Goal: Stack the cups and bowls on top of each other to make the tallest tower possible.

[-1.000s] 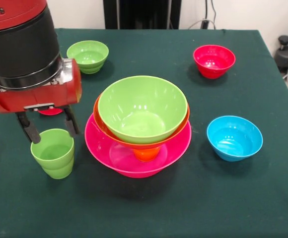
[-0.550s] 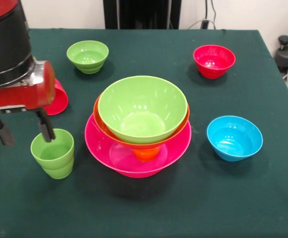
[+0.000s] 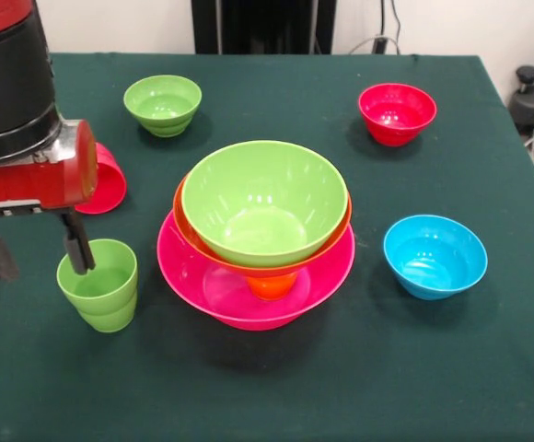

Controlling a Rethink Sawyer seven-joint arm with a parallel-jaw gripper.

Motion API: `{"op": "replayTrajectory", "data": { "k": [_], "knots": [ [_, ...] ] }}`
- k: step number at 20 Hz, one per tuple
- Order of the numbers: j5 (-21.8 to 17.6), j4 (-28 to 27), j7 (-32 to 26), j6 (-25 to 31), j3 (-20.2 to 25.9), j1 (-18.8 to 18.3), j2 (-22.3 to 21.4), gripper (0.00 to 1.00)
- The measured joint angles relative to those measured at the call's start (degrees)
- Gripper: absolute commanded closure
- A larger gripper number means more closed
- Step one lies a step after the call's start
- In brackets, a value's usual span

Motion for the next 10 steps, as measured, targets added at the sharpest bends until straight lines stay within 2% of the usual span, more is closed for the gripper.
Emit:
{"op": "replayTrajectory", "data": {
  "k": [10],
  "knots": [
    [0.0,6.4,0.0,-3.4,-0.6,-0.1,-2.5,0.00]
  ]
}}
